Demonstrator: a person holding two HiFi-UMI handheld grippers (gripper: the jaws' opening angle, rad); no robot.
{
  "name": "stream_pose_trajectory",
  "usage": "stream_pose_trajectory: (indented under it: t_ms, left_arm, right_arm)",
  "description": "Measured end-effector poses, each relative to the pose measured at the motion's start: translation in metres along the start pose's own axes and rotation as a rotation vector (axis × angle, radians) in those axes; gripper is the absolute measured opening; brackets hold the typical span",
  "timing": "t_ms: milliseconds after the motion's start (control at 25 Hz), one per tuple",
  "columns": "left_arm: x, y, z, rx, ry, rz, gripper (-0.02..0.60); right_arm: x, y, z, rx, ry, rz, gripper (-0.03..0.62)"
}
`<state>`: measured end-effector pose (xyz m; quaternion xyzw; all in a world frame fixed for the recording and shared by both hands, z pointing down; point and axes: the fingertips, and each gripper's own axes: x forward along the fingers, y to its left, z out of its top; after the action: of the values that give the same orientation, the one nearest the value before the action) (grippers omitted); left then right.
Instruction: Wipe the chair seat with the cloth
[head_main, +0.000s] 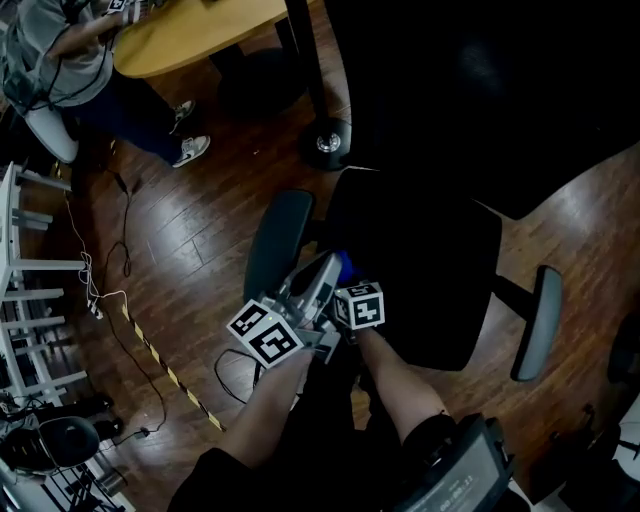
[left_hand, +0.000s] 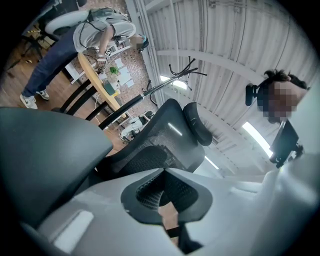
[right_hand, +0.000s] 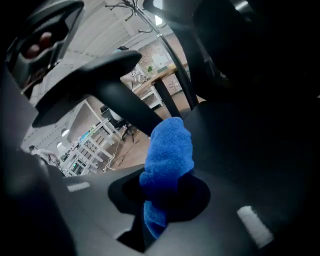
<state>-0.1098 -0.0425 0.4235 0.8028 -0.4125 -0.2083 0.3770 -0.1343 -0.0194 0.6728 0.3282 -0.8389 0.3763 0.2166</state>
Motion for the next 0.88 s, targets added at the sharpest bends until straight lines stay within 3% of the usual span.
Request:
stream_pose_trajectory:
  t_ms: [240, 640, 760, 880]
  left_arm:
    - [0.000, -0.004, -0.007, 0.007, 0.020, -0.015, -0.006]
    - [0.003, -0.008, -0.005, 0.024, 0.020, -0.010, -0.006]
    - [0.003, -0.009, -0.004, 0.029, 0.025, -0.013, -0.006]
    - [-0.001, -0.005, -0.006, 0.021, 0.024, -0.002, -0.006]
  right_arm:
    - [-0.019, -0.027, -0.015, -0.034, -0.013, -0.063, 0.074]
    - [-0.190, -0.193, -0.071, 0.107, -0.039, -0.405, 0.074]
    - [-0.238, -0.230, -0.073, 0.110, -0.045, -0.490, 0.072]
    - [-0.257, -0.249, -0.071, 0.073, -0.022, -0.521, 0.074]
